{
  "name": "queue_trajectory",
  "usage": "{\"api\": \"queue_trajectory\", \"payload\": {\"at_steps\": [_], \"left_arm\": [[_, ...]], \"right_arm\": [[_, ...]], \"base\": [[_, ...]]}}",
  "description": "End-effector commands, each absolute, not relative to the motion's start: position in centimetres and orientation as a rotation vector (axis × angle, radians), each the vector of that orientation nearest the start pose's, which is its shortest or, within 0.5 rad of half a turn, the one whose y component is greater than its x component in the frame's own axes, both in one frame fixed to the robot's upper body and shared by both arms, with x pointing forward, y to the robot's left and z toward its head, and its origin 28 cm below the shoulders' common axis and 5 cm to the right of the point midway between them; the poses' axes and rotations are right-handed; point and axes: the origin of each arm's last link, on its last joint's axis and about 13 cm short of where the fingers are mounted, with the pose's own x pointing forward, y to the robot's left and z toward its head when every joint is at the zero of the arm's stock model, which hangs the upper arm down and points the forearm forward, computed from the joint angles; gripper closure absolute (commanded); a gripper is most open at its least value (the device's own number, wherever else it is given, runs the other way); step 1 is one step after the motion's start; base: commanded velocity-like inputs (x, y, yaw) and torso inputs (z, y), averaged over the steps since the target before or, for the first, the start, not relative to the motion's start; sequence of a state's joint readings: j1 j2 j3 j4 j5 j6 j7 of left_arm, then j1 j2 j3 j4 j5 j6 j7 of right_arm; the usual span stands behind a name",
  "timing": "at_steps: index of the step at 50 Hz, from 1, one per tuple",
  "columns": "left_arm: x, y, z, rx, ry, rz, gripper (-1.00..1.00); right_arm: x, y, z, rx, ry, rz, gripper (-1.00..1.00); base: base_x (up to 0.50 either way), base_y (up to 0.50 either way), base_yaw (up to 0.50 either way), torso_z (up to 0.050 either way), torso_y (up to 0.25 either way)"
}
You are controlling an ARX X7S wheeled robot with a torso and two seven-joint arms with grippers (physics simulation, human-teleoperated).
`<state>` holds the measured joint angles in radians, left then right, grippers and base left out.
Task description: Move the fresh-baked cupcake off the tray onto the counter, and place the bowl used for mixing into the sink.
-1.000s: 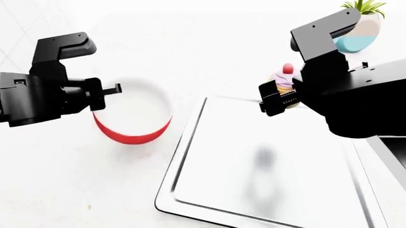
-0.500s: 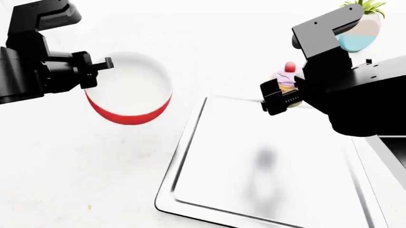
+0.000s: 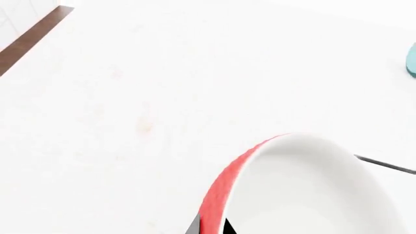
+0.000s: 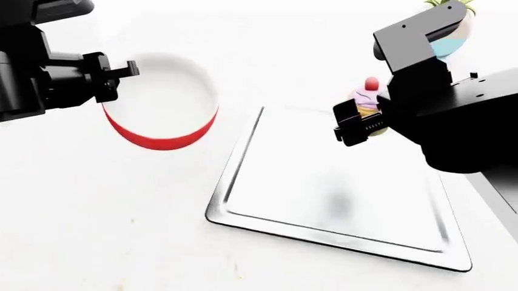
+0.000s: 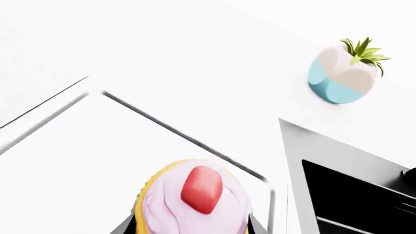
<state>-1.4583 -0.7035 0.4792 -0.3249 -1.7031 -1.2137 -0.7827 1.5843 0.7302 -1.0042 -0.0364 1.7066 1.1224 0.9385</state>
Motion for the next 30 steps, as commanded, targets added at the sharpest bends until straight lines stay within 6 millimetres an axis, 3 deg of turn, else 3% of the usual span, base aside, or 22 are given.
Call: {"api": "queue_trajectory", "payload": {"at_steps": [1, 17, 30], "left_arm": [[30.27, 29.46, 34.15, -0.182, 0.403, -0.069, 1.0], [30.2, 29.51, 34.12, -0.191, 0.398, -0.065, 1.0], [30.2, 29.57, 34.09, -0.197, 0.395, -0.067, 1.0]], "right_arm": [[28.17, -12.68, 30.79, -0.4, 0.385, 0.031, 1.0], [28.13, -12.74, 30.66, -0.397, 0.381, 0.027, 1.0], [27.48, -13.52, 31.45, -0.403, 0.4, -0.025, 1.0]], "base": [[-0.5, 0.0, 0.0, 0.0, 0.0], [-0.47, 0.0, 0.0, 0.0, 0.0], [-0.02, 0.0, 0.0, 0.001, 0.0]]}}
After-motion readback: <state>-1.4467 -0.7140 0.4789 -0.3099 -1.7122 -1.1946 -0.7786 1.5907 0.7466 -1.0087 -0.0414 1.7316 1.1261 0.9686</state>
